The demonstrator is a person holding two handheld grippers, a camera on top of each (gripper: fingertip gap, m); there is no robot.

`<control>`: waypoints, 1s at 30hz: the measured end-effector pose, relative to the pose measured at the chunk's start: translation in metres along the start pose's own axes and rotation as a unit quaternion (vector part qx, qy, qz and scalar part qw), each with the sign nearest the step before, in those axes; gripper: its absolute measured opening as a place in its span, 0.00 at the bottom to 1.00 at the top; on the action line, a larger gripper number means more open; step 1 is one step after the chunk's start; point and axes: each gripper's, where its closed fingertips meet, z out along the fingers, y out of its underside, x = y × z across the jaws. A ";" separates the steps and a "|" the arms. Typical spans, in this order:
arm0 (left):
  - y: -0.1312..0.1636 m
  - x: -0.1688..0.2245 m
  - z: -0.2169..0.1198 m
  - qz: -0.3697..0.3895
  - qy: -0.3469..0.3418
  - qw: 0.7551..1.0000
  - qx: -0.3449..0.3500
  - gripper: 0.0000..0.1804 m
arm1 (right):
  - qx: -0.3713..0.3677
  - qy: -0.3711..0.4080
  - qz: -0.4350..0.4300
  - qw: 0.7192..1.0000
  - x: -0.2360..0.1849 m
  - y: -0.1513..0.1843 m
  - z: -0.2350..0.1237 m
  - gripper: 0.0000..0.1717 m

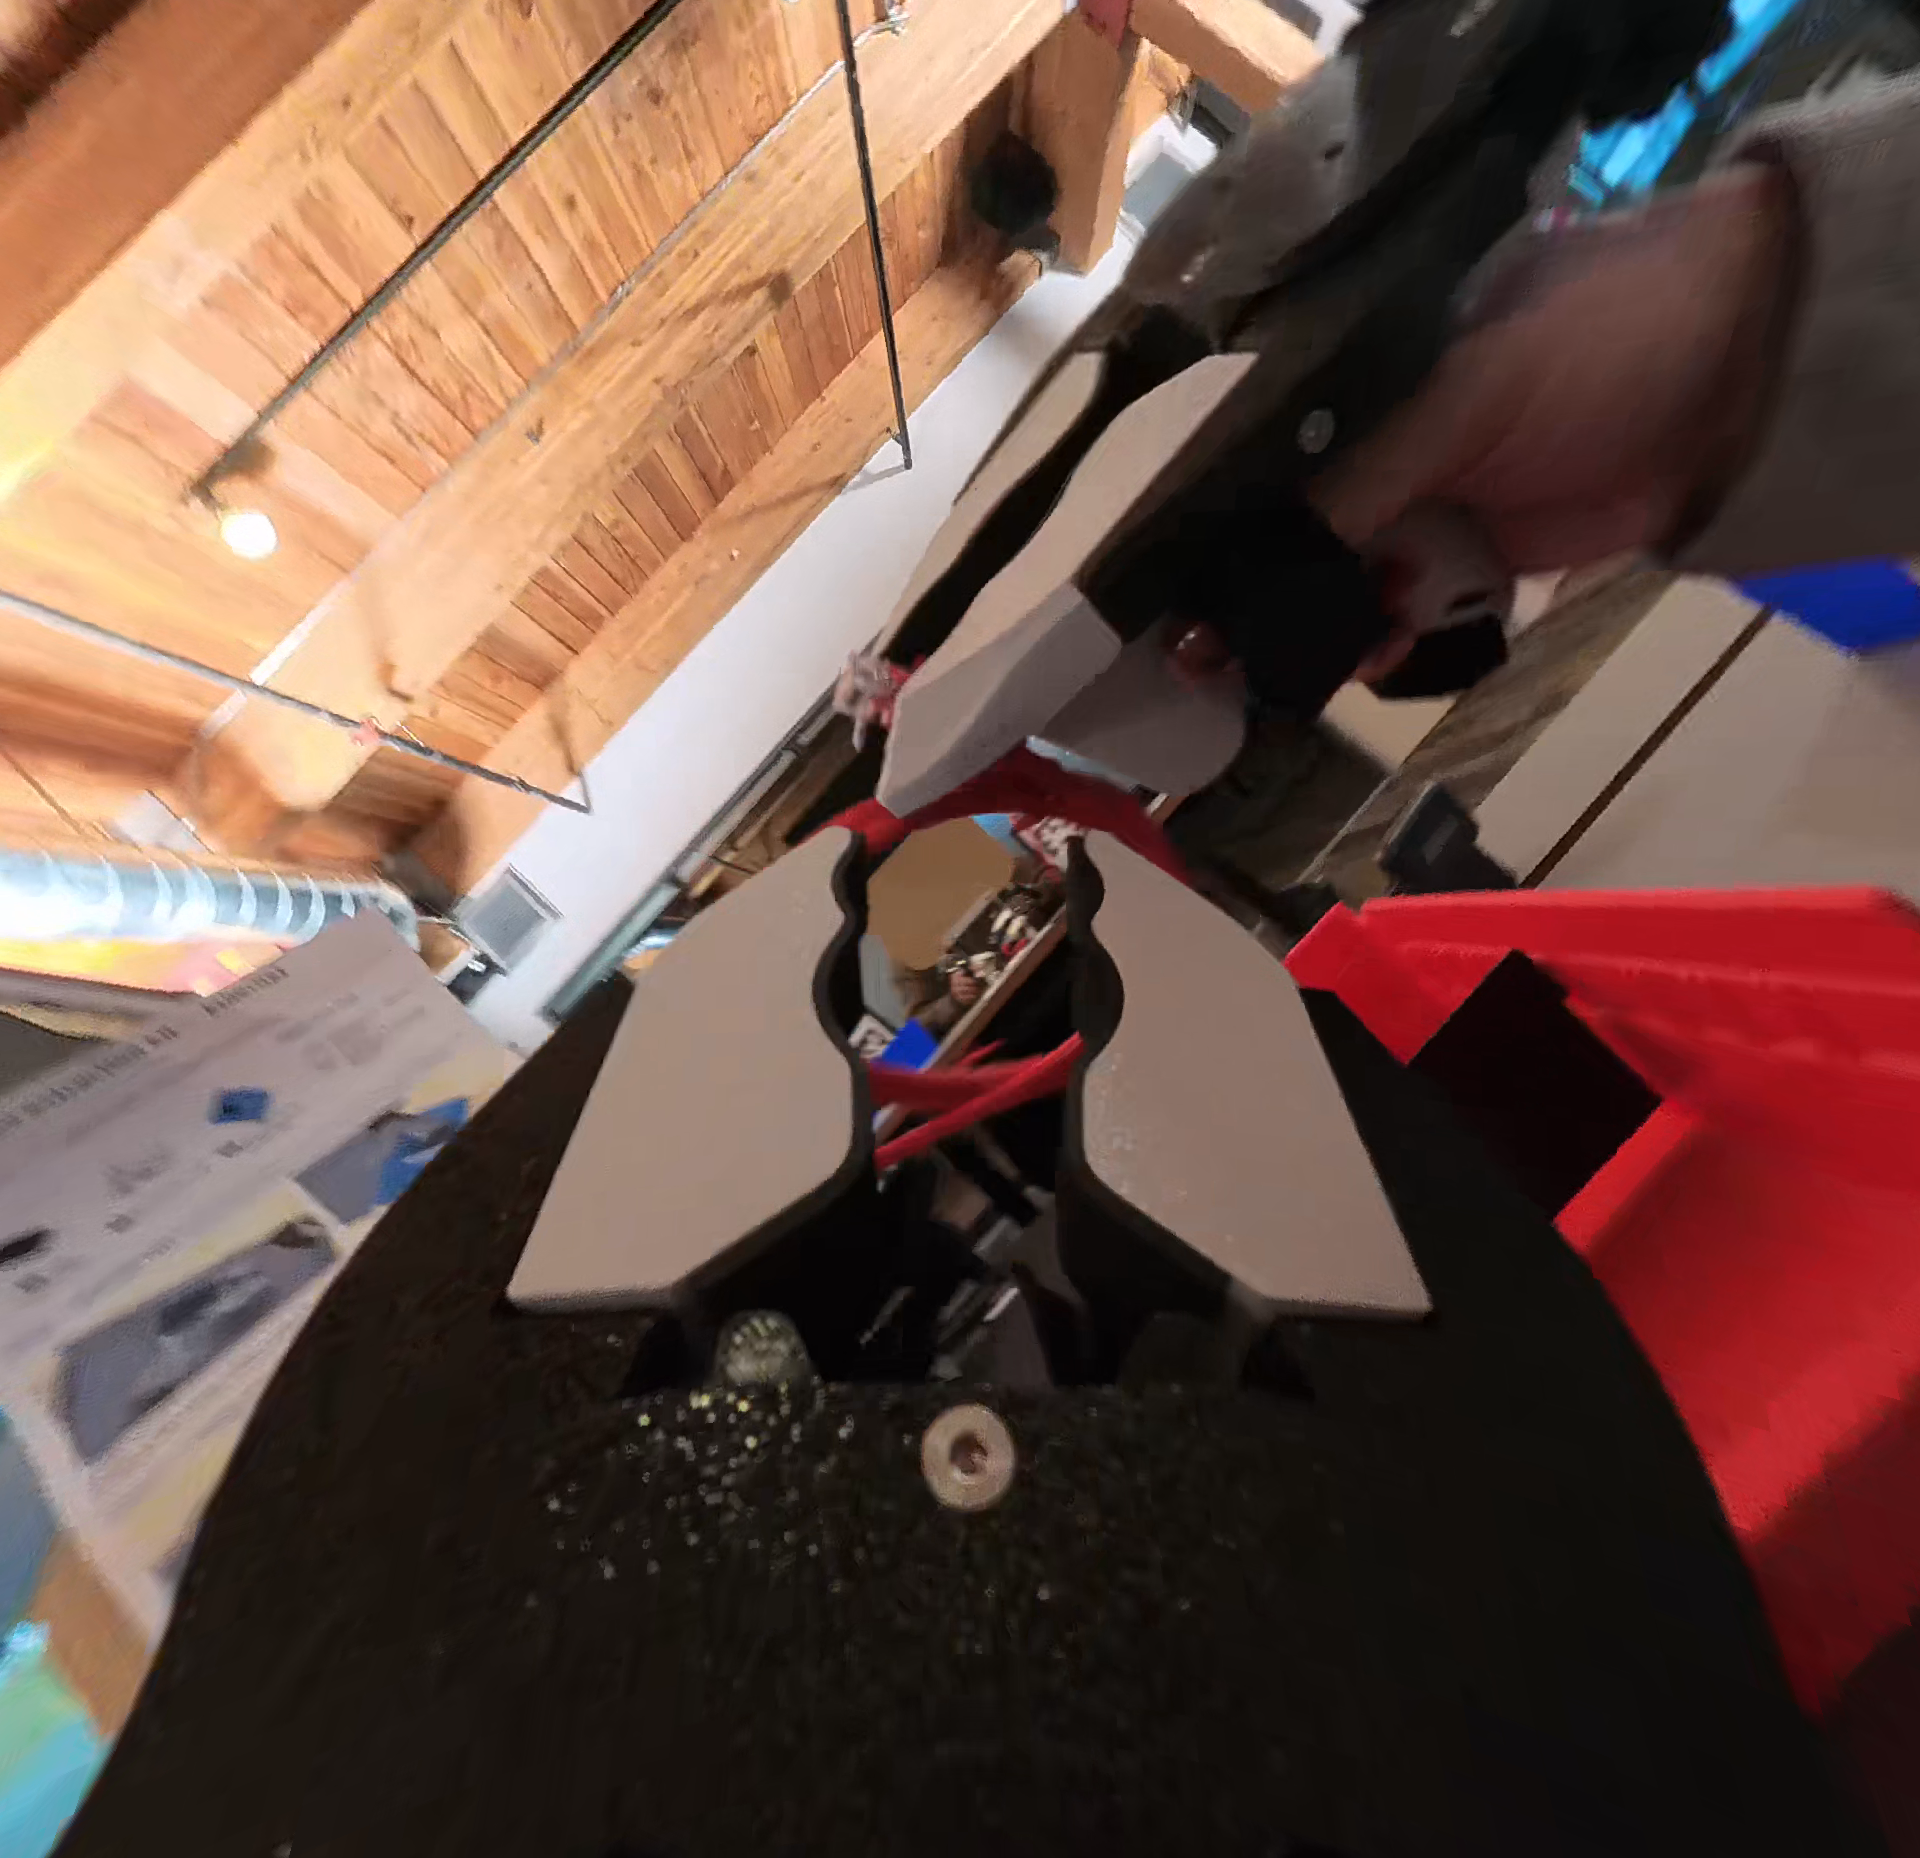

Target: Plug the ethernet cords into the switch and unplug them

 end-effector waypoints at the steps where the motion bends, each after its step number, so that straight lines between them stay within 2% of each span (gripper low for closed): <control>1: 0.000 0.001 -0.004 0.030 0.005 0.999 -0.011 0.21 | -0.007 -0.007 -0.033 0.999 -0.005 0.002 -0.001 0.10; 6: 0.028 0.002 -0.011 0.109 0.053 0.983 -0.139 0.39 | -0.032 -0.063 -0.139 0.988 -0.033 0.009 0.000 0.10; 9: 0.037 0.011 -0.016 0.104 0.104 0.977 -0.154 0.40 | -0.011 -0.111 -0.163 0.980 -0.053 0.005 -0.003 0.09; 13: 0.043 0.028 -0.025 0.051 0.179 0.971 -0.149 0.32 | 0.044 -0.181 -0.126 0.974 -0.073 -0.007 -0.011 0.09; 16: 0.036 0.029 -0.027 0.031 0.183 0.975 -0.122 0.19 | 0.069 -0.208 -0.100 0.971 -0.078 -0.012 -0.015 0.09; 18: 0.038 0.029 -0.029 0.031 0.182 0.975 -0.123 0.04 | 0.073 -0.213 -0.092 0.970 -0.079 -0.013 -0.015 0.09; 19: 0.038 0.029 -0.029 0.026 0.179 0.976 -0.124 0.04 | 0.073 -0.213 -0.088 0.970 -0.079 -0.013 -0.014 0.10; 23: 0.046 0.027 -0.030 -0.071 0.183 0.969 -0.153 0.03 | 0.080 -0.165 -0.081 0.980 -0.066 -0.013 -0.006 0.11; 25: 0.048 0.022 -0.029 -0.139 0.169 0.964 -0.152 0.03 | 0.090 -0.146 -0.074 0.982 -0.060 -0.016 -0.005 0.17; 30: 0.043 0.022 -0.028 -0.306 0.161 0.931 -0.117 0.03 | 0.090 -0.134 -0.071 0.984 -0.054 -0.016 -0.006 0.21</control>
